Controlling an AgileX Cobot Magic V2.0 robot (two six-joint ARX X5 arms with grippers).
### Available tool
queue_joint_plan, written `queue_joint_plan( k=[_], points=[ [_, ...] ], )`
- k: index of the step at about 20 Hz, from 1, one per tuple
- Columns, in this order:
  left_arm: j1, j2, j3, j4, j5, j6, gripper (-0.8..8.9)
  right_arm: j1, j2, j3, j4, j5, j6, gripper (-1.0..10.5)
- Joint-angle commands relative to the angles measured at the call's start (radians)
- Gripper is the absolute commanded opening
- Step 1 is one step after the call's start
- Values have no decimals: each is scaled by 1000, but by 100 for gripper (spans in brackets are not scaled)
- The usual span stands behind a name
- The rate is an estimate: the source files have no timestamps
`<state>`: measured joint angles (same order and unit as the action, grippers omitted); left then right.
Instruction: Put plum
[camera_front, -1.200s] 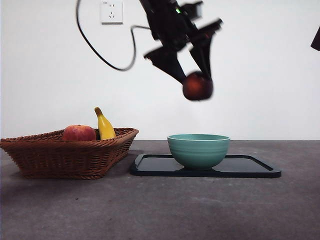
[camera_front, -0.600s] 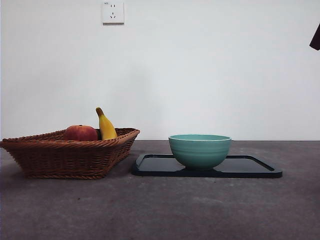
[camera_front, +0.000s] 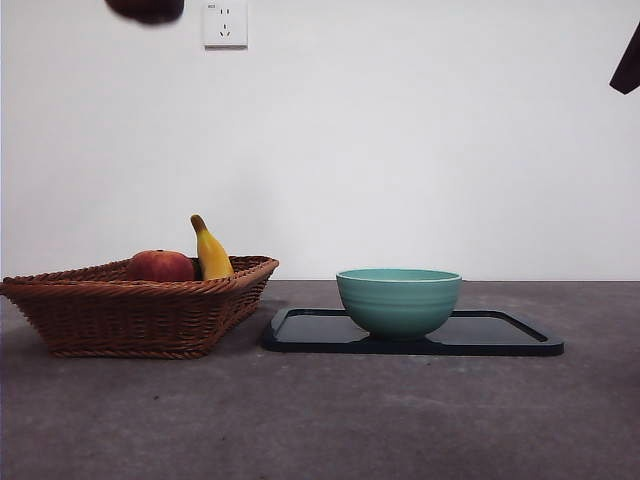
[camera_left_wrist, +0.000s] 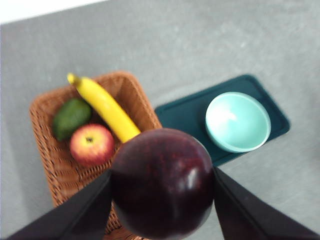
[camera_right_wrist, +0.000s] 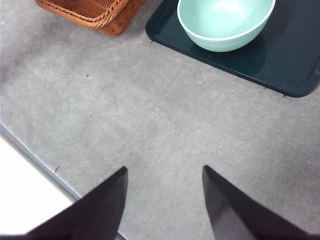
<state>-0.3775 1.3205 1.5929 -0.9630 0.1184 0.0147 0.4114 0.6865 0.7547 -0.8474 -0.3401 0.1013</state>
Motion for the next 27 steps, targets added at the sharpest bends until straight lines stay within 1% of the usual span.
queue_joint_plan(
  k=[1, 3, 6, 8, 10, 13, 19, 23, 27],
  points=[
    [8, -24, -146, 132, 1, 0, 213, 5, 2, 8, 11, -1, -11, 238],
    [26, -26, -258, 220, 0, 11, 213, 5, 2, 8, 11, -1, -11, 238],
    [53, -25, -429, 404, 0, 11, 213, 5, 2, 8, 9, -1, -10, 238],
    [72, -21, -521, 521, 0, 13, 213, 5, 2, 8, 9, -1, -10, 238],
    [91, -9, -583, 607, 0, 27, 213, 5, 2, 8, 10, -1, -9, 238],
    [109, 43, -615, 655, 0, 55, 213, 5, 3, 8, 10, 0, -8, 238],
    [111, 205, -615, 745, 2, 59, 213, 5, 3, 8, 13, -1, -7, 238],
    [111, 271, -615, 772, 2, 59, 213, 5, 3, 8, 13, 0, -7, 238],
    [111, 295, -615, 770, 2, 59, 214, 5, 4, 8, 17, 0, -4, 238]
  ],
)
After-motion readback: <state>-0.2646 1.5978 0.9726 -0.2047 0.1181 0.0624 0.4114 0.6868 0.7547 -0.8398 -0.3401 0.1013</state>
